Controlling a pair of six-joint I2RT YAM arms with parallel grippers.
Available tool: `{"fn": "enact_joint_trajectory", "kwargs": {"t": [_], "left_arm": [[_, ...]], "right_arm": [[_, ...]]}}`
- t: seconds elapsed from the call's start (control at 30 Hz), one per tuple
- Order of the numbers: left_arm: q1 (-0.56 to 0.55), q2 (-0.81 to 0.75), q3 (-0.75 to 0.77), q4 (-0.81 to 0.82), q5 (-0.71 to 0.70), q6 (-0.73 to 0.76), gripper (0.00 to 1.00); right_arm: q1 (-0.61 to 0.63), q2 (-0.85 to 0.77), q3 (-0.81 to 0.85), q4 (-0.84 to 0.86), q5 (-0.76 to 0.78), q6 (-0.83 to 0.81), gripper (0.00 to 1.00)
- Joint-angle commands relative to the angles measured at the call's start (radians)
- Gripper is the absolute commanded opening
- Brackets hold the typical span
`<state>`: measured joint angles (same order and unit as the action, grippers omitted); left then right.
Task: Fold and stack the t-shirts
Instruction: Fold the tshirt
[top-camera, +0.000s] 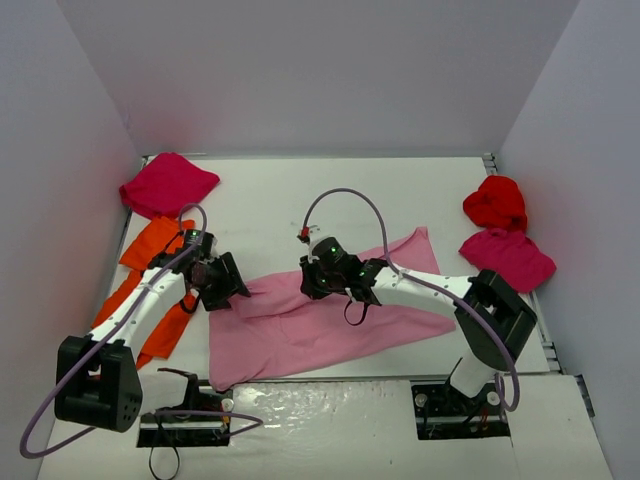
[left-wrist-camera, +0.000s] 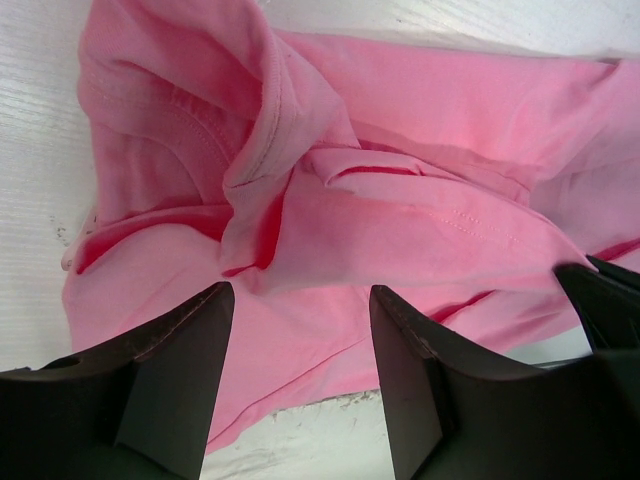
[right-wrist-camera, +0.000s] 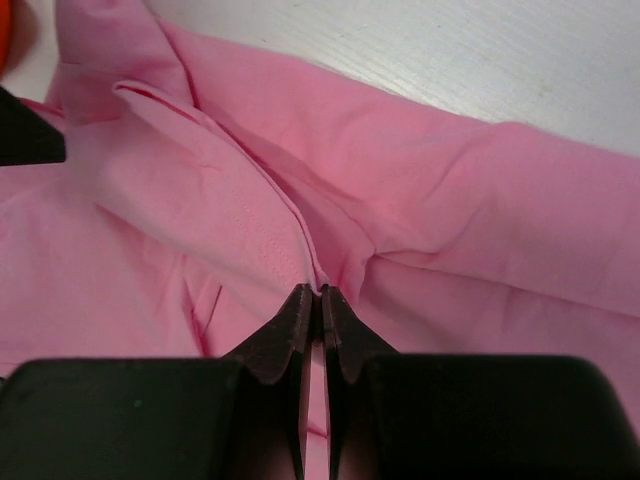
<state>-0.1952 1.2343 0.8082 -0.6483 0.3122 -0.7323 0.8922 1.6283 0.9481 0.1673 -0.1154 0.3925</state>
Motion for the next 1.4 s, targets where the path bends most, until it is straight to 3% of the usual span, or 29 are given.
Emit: {"fn": "enact_joint_trajectory", "kwargs": {"t": [0.0, 0.37, 0.63, 0.9, 1.37], "left_arm": [[-0.012, -0.013, 0.054, 0.012, -0.013, -0.015, 0.54], [-0.026, -0.003, 0.057, 0.016, -0.021, -0.011, 0.53], [-0.032, -0.012, 0.070, -0.009, -0.034, -0.001, 0.54], [-0.040, -0.016, 0.079, -0.011, -0.042, -0.004, 0.53], [-0.054, -0.047, 0.059, -0.029, -0.056, -0.022, 0.53]], "right_arm": [[0.021, -0.074, -0.030, 0.014, 0.020, 0.030, 0.03], [0.203, -0.078, -0.156, 0.076, 0.074, 0.121, 0.11], [0.337, -0.111, -0.181, 0.046, 0.163, 0.168, 0.44], [0.344, -0.141, -0.127, -0.019, 0.237, 0.142, 0.46], [0.325, 0.112, 0.088, -0.010, 0.221, -0.020, 0.44]]}}
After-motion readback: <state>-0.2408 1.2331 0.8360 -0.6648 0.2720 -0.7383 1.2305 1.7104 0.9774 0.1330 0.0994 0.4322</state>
